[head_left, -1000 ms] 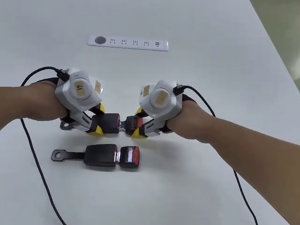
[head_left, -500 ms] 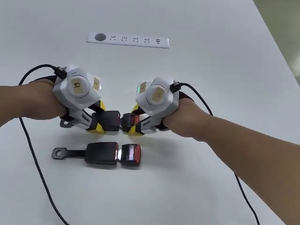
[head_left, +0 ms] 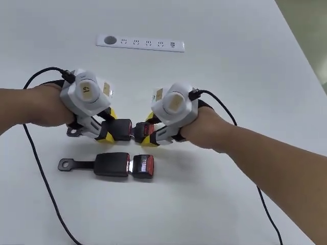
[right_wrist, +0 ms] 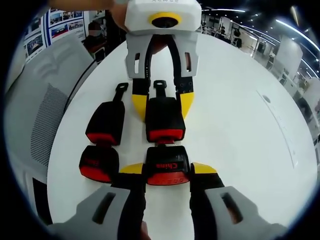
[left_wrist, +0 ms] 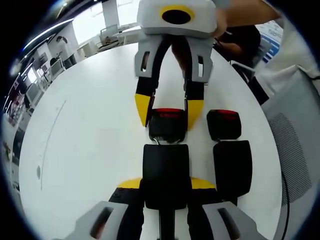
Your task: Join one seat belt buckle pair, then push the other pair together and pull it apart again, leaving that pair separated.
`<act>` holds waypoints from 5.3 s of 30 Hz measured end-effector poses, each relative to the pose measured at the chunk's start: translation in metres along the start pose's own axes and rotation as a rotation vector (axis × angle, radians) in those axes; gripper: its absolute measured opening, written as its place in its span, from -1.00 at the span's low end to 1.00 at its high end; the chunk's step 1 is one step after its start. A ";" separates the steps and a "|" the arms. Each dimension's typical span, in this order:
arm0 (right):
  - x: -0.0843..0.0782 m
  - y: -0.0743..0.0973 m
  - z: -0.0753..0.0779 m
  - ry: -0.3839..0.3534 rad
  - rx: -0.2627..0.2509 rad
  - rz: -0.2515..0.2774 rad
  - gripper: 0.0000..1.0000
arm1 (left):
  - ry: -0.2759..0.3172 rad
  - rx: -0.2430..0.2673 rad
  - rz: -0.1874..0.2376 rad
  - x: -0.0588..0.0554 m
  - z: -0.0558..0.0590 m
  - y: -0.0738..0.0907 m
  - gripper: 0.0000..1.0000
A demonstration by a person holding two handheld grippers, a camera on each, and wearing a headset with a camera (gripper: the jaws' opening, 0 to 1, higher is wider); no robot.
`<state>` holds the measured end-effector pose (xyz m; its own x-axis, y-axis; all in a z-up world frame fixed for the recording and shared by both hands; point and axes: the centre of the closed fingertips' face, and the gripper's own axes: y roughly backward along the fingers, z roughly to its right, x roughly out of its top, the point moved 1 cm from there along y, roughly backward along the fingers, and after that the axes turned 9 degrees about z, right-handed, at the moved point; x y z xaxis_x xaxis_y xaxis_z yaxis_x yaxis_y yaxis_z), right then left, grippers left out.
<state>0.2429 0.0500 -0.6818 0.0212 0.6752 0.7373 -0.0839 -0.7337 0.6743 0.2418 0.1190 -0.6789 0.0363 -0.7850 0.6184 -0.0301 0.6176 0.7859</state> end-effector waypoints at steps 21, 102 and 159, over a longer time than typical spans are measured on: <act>-0.039 0.044 0.005 -0.020 -0.011 -0.028 -0.34 | 0.005 0.001 -0.010 -0.001 0.000 0.000 -0.34; -0.069 0.162 -0.102 -0.343 -0.478 0.157 0.99 | 0.443 0.513 0.224 -0.072 0.121 0.118 1.00; -0.059 0.152 -0.109 -0.381 -0.467 0.204 0.99 | 0.467 0.519 0.243 -0.092 0.123 0.117 1.00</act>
<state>0.1205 -0.0929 -0.6268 0.3048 0.3881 0.8698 -0.5472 -0.6761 0.4934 0.1116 0.2580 -0.6439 0.3861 -0.4560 0.8018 -0.5558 0.5787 0.5968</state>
